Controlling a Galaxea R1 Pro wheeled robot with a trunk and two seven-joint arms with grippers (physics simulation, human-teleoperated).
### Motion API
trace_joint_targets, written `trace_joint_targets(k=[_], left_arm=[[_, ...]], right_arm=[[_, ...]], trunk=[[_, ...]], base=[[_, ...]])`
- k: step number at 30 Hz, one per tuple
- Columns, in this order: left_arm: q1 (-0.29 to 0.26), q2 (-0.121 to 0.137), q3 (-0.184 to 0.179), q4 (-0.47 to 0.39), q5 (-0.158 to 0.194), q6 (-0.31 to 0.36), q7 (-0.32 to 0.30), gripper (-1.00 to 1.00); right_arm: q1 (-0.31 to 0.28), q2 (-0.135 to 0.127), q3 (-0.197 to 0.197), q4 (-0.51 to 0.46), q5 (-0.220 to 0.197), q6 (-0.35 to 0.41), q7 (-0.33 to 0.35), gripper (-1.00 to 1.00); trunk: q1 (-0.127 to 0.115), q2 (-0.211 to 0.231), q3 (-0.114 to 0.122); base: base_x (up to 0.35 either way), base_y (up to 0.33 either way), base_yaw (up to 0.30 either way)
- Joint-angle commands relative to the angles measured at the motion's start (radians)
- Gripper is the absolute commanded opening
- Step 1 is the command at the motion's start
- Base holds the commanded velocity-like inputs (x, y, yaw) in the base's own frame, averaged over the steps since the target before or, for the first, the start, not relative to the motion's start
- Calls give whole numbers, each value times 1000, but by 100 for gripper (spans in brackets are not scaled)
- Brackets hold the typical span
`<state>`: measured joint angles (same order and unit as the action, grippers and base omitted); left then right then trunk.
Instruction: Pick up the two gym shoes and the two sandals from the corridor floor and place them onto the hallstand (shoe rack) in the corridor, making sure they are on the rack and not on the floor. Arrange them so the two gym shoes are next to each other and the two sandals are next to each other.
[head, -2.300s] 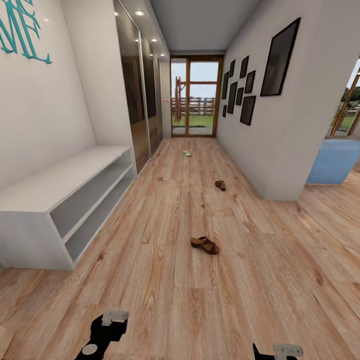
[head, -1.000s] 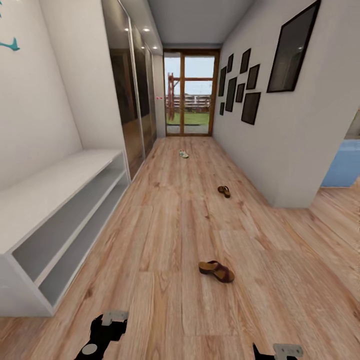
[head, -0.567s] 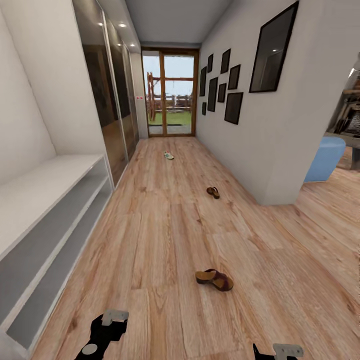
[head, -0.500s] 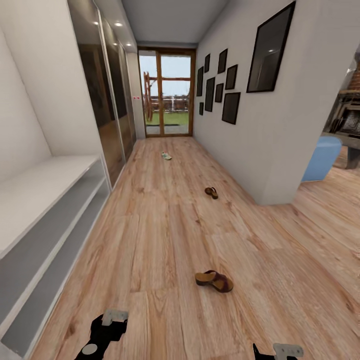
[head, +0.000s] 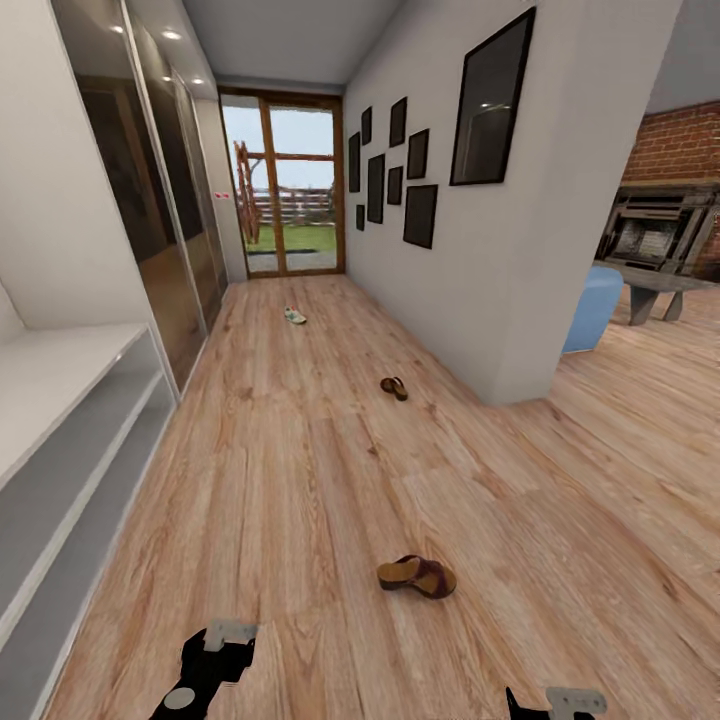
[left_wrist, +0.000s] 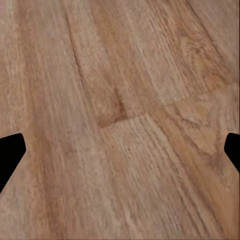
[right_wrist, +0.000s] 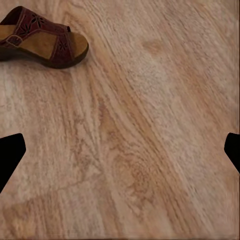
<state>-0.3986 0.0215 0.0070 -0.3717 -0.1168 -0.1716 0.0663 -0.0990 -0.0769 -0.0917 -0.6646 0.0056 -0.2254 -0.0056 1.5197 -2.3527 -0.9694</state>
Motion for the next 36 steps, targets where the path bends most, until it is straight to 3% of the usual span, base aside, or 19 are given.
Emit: trace_joint_targets(k=[1, 19, 36], left_arm=[[0, 0, 1, 0, -11, -3, 5, 100], [0, 2, 1, 0, -11, -3, 5, 100], [0, 2, 1, 0, -11, -3, 4, 100]], right_arm=[[-1, 0, 0, 1, 1, -3, -1, 100], [-1, 0, 0, 0, 0, -3, -1, 100], [0, -2, 0, 1, 1, -5, -1, 100]], trunk=[[0, 0, -1], [0, 0, -1], [0, 0, -1]], base=[[17, 11, -275], [2, 2, -266], [0, 0, -38]])
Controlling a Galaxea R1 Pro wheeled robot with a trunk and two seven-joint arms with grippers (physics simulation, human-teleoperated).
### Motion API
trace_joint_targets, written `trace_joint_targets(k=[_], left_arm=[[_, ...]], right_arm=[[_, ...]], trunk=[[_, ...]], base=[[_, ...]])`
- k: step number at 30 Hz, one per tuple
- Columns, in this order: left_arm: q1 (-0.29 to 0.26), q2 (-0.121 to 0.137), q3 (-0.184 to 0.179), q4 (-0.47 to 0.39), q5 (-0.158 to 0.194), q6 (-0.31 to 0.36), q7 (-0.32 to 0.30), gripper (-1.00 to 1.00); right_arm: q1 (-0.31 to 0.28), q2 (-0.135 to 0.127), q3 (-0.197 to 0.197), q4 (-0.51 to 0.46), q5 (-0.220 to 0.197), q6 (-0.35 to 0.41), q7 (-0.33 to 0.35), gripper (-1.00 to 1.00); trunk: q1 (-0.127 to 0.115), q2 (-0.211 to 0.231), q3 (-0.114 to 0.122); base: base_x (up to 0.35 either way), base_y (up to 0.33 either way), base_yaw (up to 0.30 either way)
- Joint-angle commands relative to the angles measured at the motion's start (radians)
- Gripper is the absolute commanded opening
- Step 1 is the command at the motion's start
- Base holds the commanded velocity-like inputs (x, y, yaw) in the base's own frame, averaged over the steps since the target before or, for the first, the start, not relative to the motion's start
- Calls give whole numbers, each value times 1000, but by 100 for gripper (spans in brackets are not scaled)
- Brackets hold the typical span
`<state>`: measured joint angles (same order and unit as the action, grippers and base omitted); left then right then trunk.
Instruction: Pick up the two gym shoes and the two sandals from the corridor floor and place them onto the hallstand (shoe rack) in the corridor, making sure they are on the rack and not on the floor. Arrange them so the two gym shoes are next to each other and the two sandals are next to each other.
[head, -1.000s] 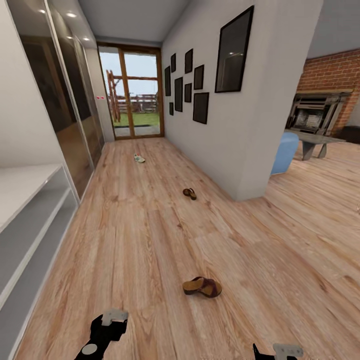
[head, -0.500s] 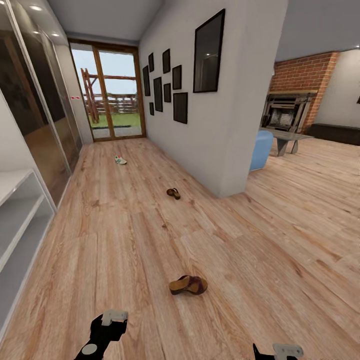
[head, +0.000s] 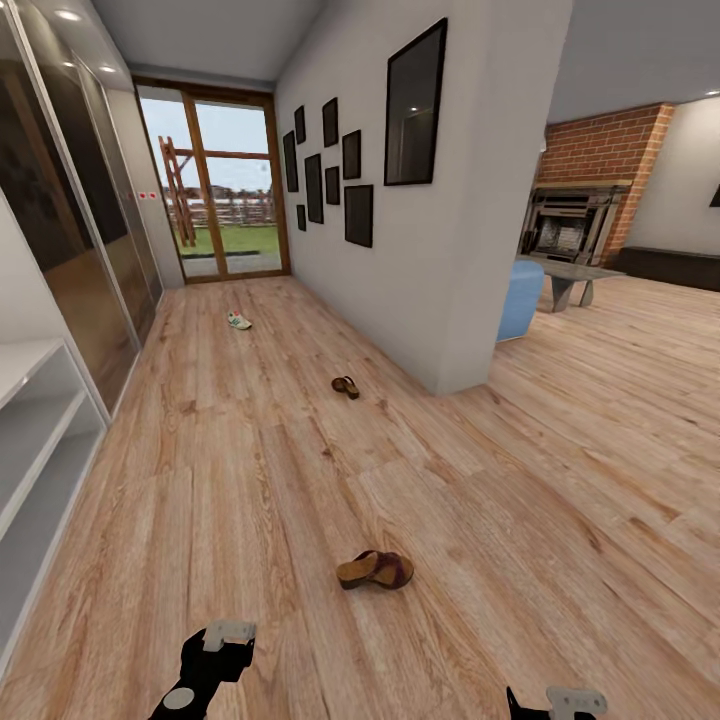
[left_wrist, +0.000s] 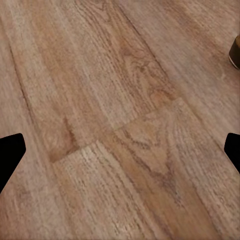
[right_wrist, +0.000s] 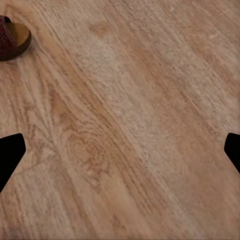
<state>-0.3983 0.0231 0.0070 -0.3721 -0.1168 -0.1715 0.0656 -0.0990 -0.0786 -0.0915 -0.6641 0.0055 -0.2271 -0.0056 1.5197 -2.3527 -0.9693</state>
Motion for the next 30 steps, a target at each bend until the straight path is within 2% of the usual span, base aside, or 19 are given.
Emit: trace_joint_targets(k=[1, 11, 19, 30], left_arm=[[-1, 0, 1, 1, -10, -3, 5, 100], [-1, 0, 1, 0, -10, -3, 6, 100], [-1, 0, 0, 0, -10, -3, 5, 100], [-1, 0, 0, -1, -10, -3, 5, 100]], right_arm=[[-1, 0, -1, 1, 1, -3, -1, 100], [-1, 3, 1, -4, -2, -3, -1, 100], [-1, 3, 1, -5, -2, -3, -1, 100], [-1, 3, 1, -4, -1, -3, -1, 100]], trunk=[[0, 0, -1], [0, 0, -1], [0, 0, -1], [0, 0, -1]], base=[[0, 0, -1], [55, 0, 0], [301, 52, 0], [313, 170, -8]])
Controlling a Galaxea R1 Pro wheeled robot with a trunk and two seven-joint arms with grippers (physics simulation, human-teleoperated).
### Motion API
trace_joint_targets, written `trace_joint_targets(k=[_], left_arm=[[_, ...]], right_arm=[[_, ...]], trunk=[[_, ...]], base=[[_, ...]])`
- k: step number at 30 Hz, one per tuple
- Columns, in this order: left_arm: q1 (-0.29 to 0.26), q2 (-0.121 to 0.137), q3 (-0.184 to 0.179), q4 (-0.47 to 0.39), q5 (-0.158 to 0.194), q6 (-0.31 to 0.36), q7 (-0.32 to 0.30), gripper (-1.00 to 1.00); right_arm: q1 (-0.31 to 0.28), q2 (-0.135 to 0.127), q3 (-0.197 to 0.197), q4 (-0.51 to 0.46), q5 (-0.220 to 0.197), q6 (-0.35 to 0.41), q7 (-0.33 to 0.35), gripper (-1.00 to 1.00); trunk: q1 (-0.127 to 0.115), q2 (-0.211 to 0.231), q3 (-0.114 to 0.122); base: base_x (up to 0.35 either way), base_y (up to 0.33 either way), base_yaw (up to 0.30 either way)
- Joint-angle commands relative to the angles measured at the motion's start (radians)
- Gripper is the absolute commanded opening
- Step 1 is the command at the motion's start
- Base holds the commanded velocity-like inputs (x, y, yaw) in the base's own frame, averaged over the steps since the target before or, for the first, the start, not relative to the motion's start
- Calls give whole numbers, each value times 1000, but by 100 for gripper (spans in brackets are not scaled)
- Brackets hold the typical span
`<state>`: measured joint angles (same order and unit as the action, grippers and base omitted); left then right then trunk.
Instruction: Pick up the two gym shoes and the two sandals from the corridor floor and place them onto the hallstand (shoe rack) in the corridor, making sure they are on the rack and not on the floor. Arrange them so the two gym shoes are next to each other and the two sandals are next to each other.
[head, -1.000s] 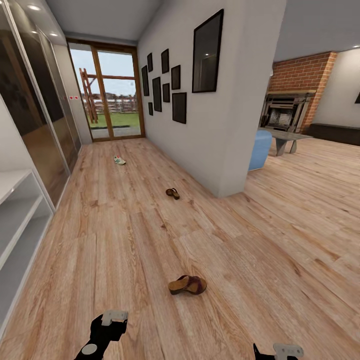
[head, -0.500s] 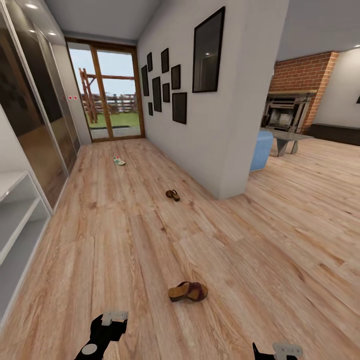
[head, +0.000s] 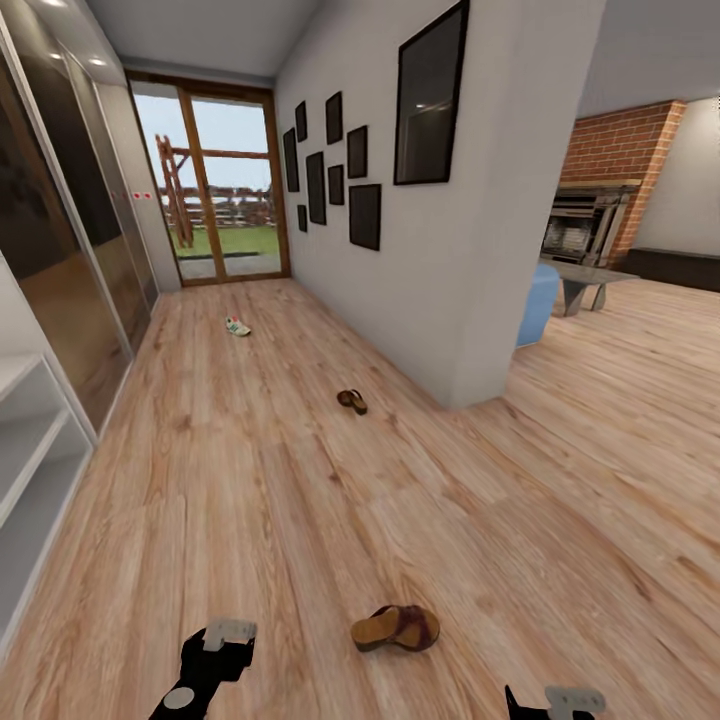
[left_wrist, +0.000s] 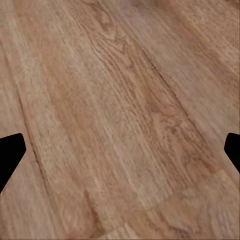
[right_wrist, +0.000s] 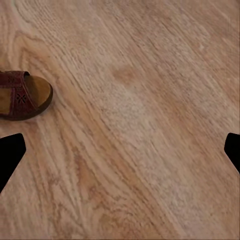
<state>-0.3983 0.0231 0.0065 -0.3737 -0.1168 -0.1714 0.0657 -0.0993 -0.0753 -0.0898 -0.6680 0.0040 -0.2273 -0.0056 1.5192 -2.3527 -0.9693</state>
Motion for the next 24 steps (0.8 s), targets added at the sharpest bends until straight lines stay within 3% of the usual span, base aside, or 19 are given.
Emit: trace_joint_targets(k=[1, 11, 24], left_arm=[[-1, 0, 1, 1, -10, -4, 5, 100], [-1, 0, 1, 1, -10, -4, 5, 100], [-1, 0, 1, 1, -10, -4, 6, 100]], right_arm=[[0, 0, -1, 0, 0, -3, -1, 100], [0, -1, -1, 1, 0, -3, -1, 100], [0, -1, -2, 1, 1, -3, 0, 100]], trunk=[[0, 0, -1], [0, 0, -1], [0, 0, -1]], base=[[294, 213, -94], [221, 255, -203], [42, 299, -258]])
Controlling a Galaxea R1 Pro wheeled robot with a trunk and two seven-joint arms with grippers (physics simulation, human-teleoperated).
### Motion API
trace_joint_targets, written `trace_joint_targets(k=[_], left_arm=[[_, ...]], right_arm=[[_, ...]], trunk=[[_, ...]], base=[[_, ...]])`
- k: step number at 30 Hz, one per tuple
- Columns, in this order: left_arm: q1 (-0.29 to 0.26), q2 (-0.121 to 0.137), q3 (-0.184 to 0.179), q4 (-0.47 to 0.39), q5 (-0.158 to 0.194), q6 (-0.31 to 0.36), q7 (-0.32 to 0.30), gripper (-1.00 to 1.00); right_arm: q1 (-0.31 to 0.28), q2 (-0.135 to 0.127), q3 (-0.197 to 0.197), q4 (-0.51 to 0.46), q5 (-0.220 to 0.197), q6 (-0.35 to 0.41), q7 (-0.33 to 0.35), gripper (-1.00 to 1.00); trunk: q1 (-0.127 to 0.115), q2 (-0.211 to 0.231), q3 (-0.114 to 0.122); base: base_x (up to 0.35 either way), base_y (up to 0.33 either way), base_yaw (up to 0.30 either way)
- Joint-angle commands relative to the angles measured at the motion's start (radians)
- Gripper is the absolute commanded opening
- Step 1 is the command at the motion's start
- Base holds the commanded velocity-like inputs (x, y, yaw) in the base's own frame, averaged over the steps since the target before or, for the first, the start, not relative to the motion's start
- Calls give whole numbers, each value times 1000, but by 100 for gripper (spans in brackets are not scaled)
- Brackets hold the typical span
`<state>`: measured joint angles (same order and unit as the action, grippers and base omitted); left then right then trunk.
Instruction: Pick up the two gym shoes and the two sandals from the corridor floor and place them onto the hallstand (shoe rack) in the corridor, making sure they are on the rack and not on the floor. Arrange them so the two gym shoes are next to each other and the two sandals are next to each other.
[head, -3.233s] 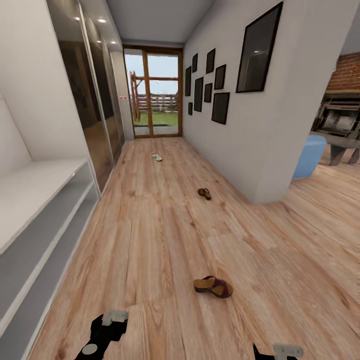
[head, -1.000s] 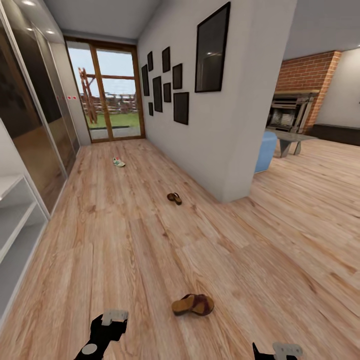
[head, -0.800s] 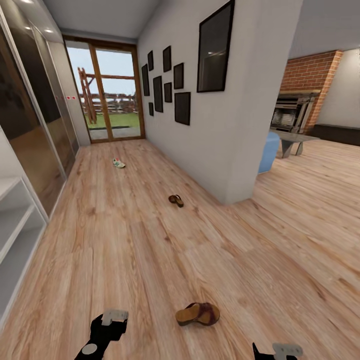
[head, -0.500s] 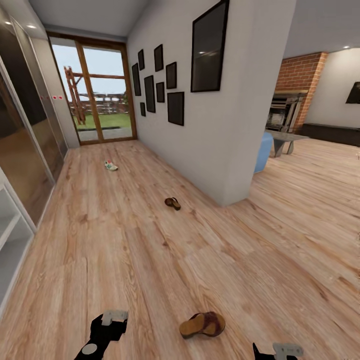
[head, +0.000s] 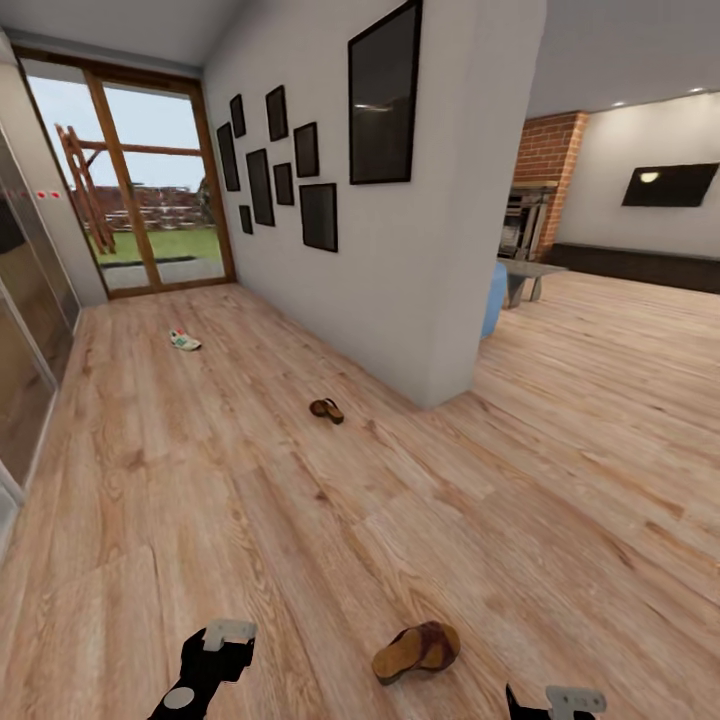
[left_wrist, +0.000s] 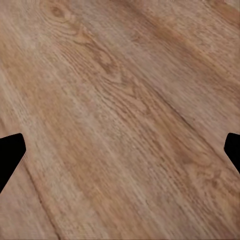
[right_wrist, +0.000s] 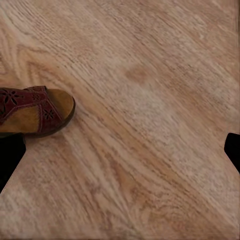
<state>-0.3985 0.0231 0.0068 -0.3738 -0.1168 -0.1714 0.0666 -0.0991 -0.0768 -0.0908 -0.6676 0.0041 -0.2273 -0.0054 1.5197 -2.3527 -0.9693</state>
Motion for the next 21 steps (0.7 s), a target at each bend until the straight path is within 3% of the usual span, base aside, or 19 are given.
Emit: trace_joint_targets(k=[1, 16, 21], left_arm=[[0, 0, 1, 1, -10, -3, 5, 100], [0, 0, 0, 1, -10, -3, 5, 100], [0, 0, 0, 0, -10, -3, 5, 100]], right_arm=[[-1, 0, -1, 0, 0, -3, -1, 100], [-1, 0, -1, 0, 0, -3, -1, 100], [-1, 0, -1, 0, 0, -3, -1, 100]], trunk=[[0, 0, -1], [0, 0, -1], [0, 0, -1]], base=[[6, 304, -263], [2, 302, -263], [0, 167, -264]])
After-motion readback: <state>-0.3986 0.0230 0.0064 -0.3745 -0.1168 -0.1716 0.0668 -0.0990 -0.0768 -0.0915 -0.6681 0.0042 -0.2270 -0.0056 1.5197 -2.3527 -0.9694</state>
